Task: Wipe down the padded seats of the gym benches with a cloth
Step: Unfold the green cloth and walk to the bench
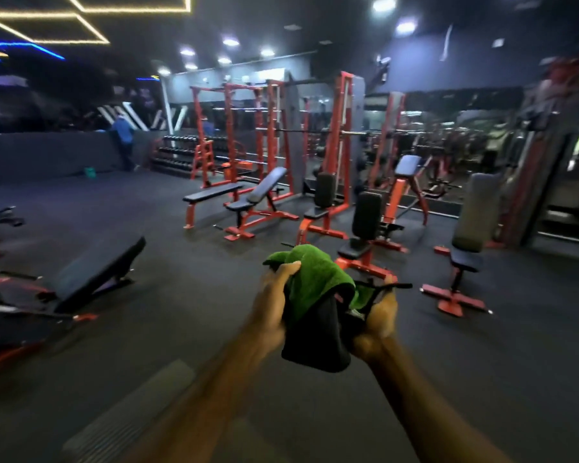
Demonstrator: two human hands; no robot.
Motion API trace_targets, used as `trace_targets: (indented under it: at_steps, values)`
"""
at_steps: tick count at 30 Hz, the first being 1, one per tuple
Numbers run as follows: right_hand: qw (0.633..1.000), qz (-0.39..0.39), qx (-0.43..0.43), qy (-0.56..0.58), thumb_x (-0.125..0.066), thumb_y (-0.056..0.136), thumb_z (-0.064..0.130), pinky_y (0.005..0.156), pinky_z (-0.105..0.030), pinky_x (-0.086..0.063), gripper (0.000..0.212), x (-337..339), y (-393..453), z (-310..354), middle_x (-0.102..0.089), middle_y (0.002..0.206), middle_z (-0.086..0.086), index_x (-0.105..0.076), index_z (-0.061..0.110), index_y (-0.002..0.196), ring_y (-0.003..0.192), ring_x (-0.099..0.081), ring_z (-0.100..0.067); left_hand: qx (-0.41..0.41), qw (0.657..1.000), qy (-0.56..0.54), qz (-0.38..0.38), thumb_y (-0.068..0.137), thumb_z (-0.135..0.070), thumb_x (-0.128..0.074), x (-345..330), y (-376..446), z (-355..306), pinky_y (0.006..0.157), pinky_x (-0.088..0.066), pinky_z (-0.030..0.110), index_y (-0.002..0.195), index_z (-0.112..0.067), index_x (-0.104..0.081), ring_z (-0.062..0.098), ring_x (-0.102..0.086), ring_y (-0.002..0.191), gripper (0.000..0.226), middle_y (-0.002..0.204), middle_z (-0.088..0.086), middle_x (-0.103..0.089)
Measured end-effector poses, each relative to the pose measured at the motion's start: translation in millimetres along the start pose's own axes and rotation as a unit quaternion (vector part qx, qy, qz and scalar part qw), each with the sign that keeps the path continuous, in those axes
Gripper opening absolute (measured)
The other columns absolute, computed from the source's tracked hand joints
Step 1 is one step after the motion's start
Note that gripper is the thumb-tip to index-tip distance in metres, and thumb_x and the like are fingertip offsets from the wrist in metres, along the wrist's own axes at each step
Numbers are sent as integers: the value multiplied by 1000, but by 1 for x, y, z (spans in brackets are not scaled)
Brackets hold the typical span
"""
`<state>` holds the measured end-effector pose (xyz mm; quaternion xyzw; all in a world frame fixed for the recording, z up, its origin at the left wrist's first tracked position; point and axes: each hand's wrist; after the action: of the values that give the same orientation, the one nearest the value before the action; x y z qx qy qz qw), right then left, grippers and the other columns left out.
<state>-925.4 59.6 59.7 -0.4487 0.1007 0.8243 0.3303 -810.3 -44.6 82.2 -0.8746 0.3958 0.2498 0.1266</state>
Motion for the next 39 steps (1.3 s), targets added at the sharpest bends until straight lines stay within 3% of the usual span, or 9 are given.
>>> trace_targets:
  at_steps: [5, 10, 14, 18, 22, 25, 32, 36, 39]
  values:
    - [995, -10, -1, 94, -45, 83, 85, 62, -40, -64, 105, 43, 36, 80, -68, 125, -27, -63, -5, 133, 93, -75, -41, -46, 997, 44, -33, 84, 9, -69, -62, 82, 56, 76, -62, 46, 101, -4, -68, 38, -74, 91, 21, 99, 23, -74]
    - [996, 22, 31, -77, -54, 87, 76, 115, -57, -42, 87, 76, 98, 123, -63, 139, -22, -62, 8, 140, 131, -59, -41, -51, 992, 111, -25, 74, 16, -73, -97, 165, 98, 78, -63, 48, 104, -8, -65, 35, -75, 93, 40, 100, 18, -76]
    - [952, 17, 30, -305, -71, 93, 35, 88, -42, -60, 35, 90, 172, 141, -76, 118, -8, -70, 22, 126, 104, -75, -23, -42, 992, 114, -36, 72, 2, -73, -101, 246, 122, 80, -63, 50, 115, -11, -64, 33, -75, 93, 45, 104, 19, -75]
    - [932, -37, 32, -359, -81, 77, -3, 72, -35, -62, 54, 110, 274, 158, -79, 107, -7, -66, 13, 126, 93, -77, -22, -29, 998, 57, -21, 73, -18, -65, -96, 341, 133, 90, -57, 59, 113, -5, -70, 46, -70, 102, 43, 112, 29, -71]
    - [948, -53, -17, -315, -72, 76, 5, 72, -38, -62, 43, 107, 402, 193, -77, 112, -15, -73, 9, 120, 96, -76, -31, 7, 998, 32, -46, 86, -34, -61, -85, 474, 130, 98, -56, 54, 121, -6, -71, 40, -70, 109, 45, 119, 24, -71]
    - [961, -40, -45, -269, -61, 76, 17, 90, -49, -57, 45, 98, 485, 220, -72, 119, -22, -73, 5, 118, 99, -70, -39, -27, 996, 42, -75, 86, -14, -66, -82, 562, 117, 89, -59, 50, 116, -12, -69, 36, -71, 98, 30, 110, 21, -74]
    - [973, 28, -97, -206, -47, 91, 36, 68, -33, -60, 48, 76, 668, 268, -69, 70, -14, -72, 3, 65, 63, -68, -31, -84, 990, 55, -98, 96, -5, -66, -61, 725, 89, 82, -61, 43, 124, -16, -67, 30, -74, 97, 30, 112, 15, -76]
    - [966, 87, -130, -207, -62, 78, 21, 93, -43, -56, 36, 71, 791, 272, -71, 93, -18, -72, -1, 104, 85, -69, -34, -83, 993, 52, -69, 90, 10, -64, -24, 820, 74, 88, -62, 46, 136, -15, -58, 35, -70, 109, 53, 124, 19, -71]
    - [951, 134, -147, -238, -64, 69, 2, 112, -48, -47, 63, 66, 892, 267, -66, 115, -25, -60, -8, 131, 100, -67, -36, -102, 987, 101, -66, 79, 26, -62, 5, 898, 62, 89, -61, 46, 145, -24, -49, 35, -68, 115, 84, 128, 16, -69]
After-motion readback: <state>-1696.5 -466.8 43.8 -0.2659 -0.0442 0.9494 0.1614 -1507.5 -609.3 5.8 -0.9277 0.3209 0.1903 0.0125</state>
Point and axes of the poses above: each hand's wrist, its own y-axis towards the middle knuckle, its own x-axis out of the back of the hand, z = x × y
